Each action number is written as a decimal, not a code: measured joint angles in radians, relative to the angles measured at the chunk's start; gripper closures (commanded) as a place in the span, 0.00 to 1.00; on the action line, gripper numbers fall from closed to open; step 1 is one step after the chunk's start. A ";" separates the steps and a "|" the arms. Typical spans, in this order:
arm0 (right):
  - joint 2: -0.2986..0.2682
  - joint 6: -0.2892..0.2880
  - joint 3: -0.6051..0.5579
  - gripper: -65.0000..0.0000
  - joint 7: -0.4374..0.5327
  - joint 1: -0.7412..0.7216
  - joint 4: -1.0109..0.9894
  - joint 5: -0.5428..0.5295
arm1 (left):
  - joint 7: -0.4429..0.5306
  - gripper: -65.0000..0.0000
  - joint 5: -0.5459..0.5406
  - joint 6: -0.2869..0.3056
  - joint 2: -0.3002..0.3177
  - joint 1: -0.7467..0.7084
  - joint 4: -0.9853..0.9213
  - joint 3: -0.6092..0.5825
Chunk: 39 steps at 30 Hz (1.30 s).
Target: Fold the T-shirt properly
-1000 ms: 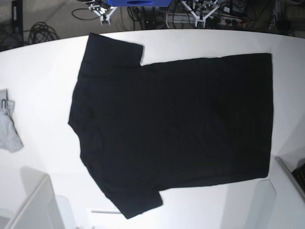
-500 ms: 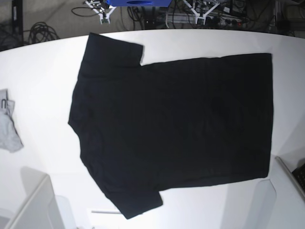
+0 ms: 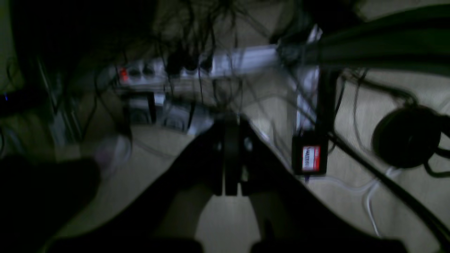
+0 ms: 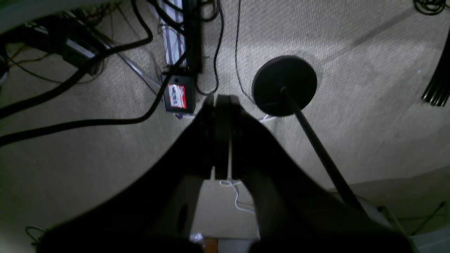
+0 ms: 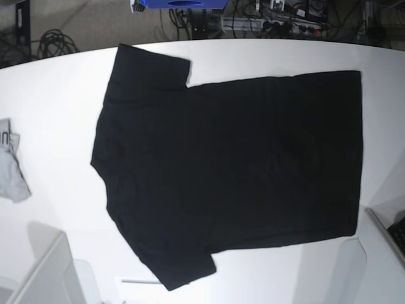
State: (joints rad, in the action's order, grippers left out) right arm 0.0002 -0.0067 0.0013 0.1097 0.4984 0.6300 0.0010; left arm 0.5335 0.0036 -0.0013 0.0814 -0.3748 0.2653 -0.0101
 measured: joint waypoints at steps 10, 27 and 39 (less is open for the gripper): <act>0.000 0.010 0.161 1.00 -0.092 0.200 0.316 0.001 | 0.103 1.00 -0.130 0.002 0.088 -0.347 0.454 0.009; 0.085 0.008 0.291 1.00 -0.315 0.351 0.984 0.001 | 0.102 1.00 -0.468 -0.007 0.293 -0.699 1.110 0.012; 0.094 0.006 0.291 1.00 -0.457 0.356 1.347 -0.001 | 0.101 1.00 -0.460 0.002 0.236 -0.727 1.276 0.169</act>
State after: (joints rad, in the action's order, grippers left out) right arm 0.0940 -0.0006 0.2920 -0.3470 0.8543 1.9766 0.0002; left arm 0.6342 -0.4564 0.0006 0.3172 -1.1015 1.5417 0.1585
